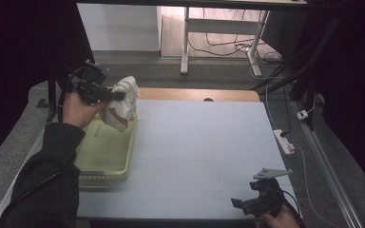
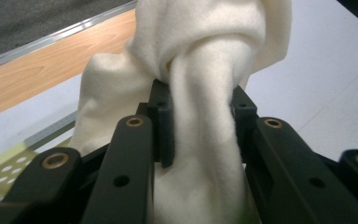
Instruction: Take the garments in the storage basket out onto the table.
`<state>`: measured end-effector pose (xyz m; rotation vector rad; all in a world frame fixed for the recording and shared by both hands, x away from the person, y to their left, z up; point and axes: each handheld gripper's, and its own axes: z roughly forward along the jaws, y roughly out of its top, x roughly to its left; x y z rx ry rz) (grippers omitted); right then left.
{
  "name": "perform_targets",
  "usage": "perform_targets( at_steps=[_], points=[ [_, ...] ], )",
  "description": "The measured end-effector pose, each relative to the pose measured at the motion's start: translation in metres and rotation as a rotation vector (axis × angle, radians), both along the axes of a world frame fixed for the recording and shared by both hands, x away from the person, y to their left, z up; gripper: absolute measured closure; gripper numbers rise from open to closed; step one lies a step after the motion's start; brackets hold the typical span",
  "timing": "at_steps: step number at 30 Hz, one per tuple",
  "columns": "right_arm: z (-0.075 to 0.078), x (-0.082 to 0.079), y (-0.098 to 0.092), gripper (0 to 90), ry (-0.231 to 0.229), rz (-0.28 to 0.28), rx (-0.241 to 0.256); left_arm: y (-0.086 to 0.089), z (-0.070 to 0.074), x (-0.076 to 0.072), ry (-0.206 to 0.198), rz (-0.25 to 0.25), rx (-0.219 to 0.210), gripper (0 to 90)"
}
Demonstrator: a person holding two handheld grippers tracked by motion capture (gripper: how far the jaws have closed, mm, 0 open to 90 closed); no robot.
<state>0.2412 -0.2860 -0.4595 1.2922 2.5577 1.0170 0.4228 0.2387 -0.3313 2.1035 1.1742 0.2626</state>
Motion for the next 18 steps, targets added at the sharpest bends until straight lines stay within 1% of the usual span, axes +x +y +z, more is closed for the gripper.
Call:
perform_targets(
  at_steps=[7,10,18],
  points=[
    [0.001,0.0,-0.001,1.2,-0.007,-0.017,0.004,-0.018,0.004,0.001,-0.011,-0.039,0.0,69.4],
    [0.001,0.0,-0.001,1.2,-0.008,-0.023,0.003,-0.026,0.006,0.002,-0.015,-0.057,-0.014,69.4],
    [0.001,-0.001,-0.002,1.2,-0.012,-0.016,0.008,-0.049,0.009,0.003,-0.024,-0.106,-0.022,69.4]
  ],
)
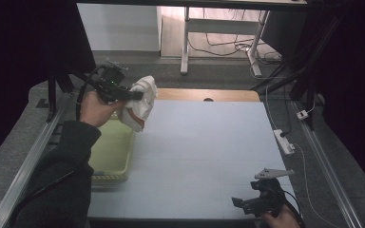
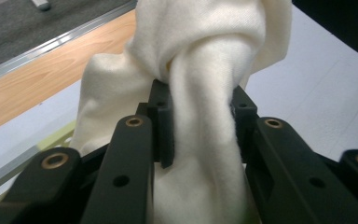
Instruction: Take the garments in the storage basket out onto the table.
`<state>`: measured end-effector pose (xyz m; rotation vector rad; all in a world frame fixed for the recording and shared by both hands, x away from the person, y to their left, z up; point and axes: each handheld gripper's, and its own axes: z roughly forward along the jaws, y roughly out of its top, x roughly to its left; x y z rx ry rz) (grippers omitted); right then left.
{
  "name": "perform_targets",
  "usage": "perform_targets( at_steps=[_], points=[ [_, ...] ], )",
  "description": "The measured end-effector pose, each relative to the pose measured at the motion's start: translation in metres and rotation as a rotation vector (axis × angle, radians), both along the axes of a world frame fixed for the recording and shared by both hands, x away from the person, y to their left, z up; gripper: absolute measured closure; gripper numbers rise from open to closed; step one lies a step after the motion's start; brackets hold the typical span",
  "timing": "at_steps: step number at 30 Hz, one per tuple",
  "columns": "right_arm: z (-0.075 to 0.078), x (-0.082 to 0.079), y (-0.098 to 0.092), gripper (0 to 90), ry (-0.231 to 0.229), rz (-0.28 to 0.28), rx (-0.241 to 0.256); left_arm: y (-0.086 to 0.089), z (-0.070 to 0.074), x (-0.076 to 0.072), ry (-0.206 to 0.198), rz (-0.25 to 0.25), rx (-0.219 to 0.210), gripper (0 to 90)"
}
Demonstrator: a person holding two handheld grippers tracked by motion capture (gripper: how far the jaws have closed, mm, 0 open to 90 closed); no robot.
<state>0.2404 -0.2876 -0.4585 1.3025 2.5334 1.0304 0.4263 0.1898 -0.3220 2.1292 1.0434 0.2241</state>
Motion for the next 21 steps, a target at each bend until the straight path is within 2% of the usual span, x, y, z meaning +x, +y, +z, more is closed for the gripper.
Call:
perform_targets(
  at_steps=[6,17,21],
  points=[
    [0.001,-0.001,-0.001,1.2,-0.013,0.008,0.012,-0.018,0.0,0.002,-0.002,-0.029,-0.006,69.4],
    [0.004,-0.003,-0.003,1.2,-0.041,-0.004,0.025,-0.053,-0.001,0.003,-0.002,-0.105,0.007,69.2],
    [0.004,-0.004,-0.003,1.2,-0.061,-0.007,0.012,-0.067,0.0,0.003,-0.006,-0.13,0.009,69.2]
  ],
)
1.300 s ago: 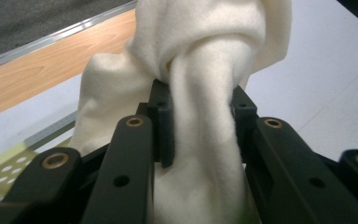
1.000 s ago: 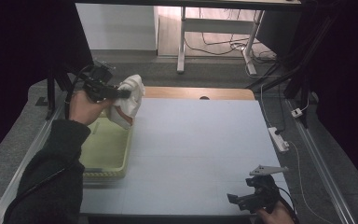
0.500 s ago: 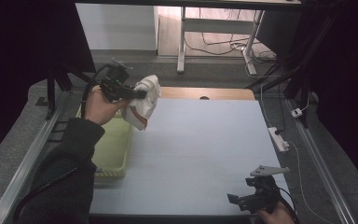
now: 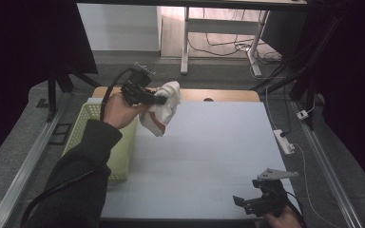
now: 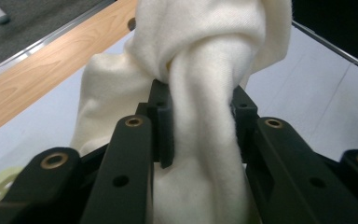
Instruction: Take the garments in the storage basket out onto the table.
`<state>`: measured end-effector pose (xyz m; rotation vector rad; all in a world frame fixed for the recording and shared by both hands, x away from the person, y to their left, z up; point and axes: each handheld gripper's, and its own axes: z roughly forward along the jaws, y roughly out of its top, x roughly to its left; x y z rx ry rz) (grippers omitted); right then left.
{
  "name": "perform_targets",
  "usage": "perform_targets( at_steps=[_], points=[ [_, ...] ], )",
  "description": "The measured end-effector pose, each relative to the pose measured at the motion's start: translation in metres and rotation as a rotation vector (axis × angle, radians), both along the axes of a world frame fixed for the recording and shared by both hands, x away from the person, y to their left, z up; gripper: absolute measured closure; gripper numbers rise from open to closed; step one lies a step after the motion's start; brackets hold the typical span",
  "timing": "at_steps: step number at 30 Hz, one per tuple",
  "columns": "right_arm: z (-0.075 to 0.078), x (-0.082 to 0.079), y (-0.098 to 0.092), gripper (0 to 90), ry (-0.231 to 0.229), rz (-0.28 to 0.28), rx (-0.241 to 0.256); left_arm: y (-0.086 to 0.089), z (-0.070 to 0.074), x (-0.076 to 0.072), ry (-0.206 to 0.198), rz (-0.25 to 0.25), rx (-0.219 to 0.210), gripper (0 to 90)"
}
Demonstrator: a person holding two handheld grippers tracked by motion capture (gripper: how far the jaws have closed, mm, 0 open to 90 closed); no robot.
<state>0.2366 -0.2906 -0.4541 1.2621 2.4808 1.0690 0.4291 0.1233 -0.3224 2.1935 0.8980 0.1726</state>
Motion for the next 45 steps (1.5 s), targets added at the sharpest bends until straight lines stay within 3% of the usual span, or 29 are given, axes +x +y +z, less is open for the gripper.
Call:
perform_targets(
  at_steps=[7,25,45],
  points=[
    [0.001,-0.001,-0.001,1.2,-0.015,-0.003,-0.001,-0.021,-0.002,0.002,0.0,-0.034,0.017,69.0],
    [0.0,-0.001,-0.003,1.2,-0.023,-0.006,-0.019,-0.063,-0.01,0.003,-0.01,-0.098,-0.015,68.7],
    [-0.001,0.0,-0.001,1.2,-0.012,0.006,-0.032,-0.074,-0.041,0.006,0.007,-0.105,0.0,68.8]
  ],
)
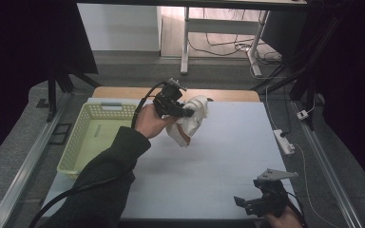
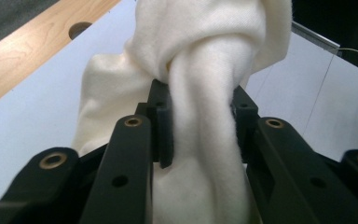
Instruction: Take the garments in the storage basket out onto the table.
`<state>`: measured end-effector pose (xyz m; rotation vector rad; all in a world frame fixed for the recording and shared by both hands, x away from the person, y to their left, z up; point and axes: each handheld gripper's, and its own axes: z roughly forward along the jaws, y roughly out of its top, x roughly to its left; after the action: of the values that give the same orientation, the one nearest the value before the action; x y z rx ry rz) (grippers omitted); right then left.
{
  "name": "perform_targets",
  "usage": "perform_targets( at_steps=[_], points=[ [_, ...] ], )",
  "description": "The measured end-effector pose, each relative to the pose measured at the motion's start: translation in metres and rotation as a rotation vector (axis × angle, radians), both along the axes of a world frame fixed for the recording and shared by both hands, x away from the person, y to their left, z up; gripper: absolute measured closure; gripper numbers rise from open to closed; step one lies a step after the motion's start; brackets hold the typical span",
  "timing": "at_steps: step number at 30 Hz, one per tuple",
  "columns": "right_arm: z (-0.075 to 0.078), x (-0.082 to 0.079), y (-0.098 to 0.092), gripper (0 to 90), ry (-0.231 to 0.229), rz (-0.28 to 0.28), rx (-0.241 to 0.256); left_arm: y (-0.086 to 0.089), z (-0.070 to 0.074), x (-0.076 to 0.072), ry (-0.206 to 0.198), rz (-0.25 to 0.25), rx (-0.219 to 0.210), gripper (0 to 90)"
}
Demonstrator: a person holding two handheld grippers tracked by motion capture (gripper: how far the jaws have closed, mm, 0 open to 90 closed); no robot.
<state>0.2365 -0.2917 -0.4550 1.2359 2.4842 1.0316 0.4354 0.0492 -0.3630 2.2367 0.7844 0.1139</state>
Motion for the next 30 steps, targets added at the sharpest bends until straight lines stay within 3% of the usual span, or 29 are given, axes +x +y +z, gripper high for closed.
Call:
perform_targets(
  at_steps=[30],
  points=[
    [-0.001,0.0,0.002,1.2,0.003,0.015,-0.015,-0.002,-0.07,0.005,0.071,0.028,0.051,67.7]
  ],
)
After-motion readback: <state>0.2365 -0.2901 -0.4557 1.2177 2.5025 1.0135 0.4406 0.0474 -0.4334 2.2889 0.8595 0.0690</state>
